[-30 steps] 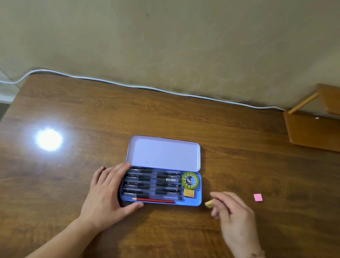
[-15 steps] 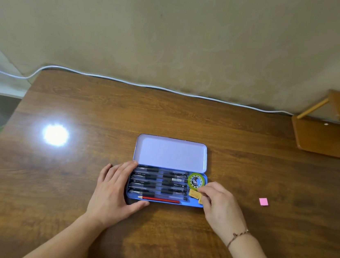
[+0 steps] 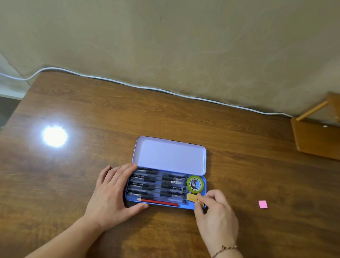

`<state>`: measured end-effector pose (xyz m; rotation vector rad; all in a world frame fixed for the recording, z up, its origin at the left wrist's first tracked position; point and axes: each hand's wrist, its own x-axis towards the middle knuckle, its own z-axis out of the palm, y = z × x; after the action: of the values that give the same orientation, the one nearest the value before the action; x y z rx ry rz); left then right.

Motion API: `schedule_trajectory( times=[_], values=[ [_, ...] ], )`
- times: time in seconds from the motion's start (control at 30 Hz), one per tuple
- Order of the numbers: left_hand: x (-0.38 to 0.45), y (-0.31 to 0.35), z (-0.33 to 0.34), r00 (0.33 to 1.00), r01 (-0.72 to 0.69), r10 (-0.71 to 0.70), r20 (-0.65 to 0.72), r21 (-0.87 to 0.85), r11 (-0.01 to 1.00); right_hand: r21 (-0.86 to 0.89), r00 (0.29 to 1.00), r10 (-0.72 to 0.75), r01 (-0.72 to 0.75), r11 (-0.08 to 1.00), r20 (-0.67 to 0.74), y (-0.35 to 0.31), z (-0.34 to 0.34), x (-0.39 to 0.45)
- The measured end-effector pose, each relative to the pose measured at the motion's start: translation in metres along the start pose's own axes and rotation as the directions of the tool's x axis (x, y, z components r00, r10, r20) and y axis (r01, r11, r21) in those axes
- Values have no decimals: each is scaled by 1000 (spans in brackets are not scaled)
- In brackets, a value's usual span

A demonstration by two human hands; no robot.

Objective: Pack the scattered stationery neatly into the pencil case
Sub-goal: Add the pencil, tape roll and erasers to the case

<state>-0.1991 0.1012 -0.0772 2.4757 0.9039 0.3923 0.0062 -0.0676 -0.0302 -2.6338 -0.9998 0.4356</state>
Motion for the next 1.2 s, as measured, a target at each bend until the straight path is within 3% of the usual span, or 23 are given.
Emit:
schedule_trajectory(
  times=[0.13,0.4,0.47,0.5,0.57,0.63,0.77,0.83,0.93,1.0,1.07,1.2],
  values=[
    [0,0,0,1000,-2,2,1,3,1000,85,996,88,-85,993,-33,-6,3,1],
    [0,1,0,1000,7,-7,-4,-13,1000,278,981,22,33,960,-193,7,3,-4],
    [0,1,-1,1000,8,-8,0,-17,1000,216,942,68,5,976,-330,36,-8,4],
    [0,1,-1,1000,9,-9,1,-17,1000,127,931,118,-79,989,-346,55,-15,10],
    [0,-1,-1,1000,10,-10,1,-16,1000,-35,931,280,-296,955,-234,91,-29,19],
    [0,-1,-1,1000,12,-12,7,-13,1000,-52,921,377,-383,922,-98,111,-38,21],
    [0,0,0,1000,11,-11,7,-14,1000,8,970,237,-237,971,-60,110,-39,11],
    [0,1,-1,1000,14,-14,3,-14,1000,201,967,239,-218,955,-88,94,-36,3],
    [0,1,-1,1000,19,-19,7,-9,1000,621,961,277,-226,751,15,54,-27,-8],
    [-1,0,0,1000,20,-20,10,-6,1000,766,957,274,-244,595,93,30,-20,-13],
    [-1,0,0,1000,18,-18,8,-5,1000,825,941,295,-295,483,164,13,-13,-16],
    [0,2,-1,1000,11,-11,1,-5,1000,840,895,349,-402,364,277,-1,-7,-15]
  ],
)
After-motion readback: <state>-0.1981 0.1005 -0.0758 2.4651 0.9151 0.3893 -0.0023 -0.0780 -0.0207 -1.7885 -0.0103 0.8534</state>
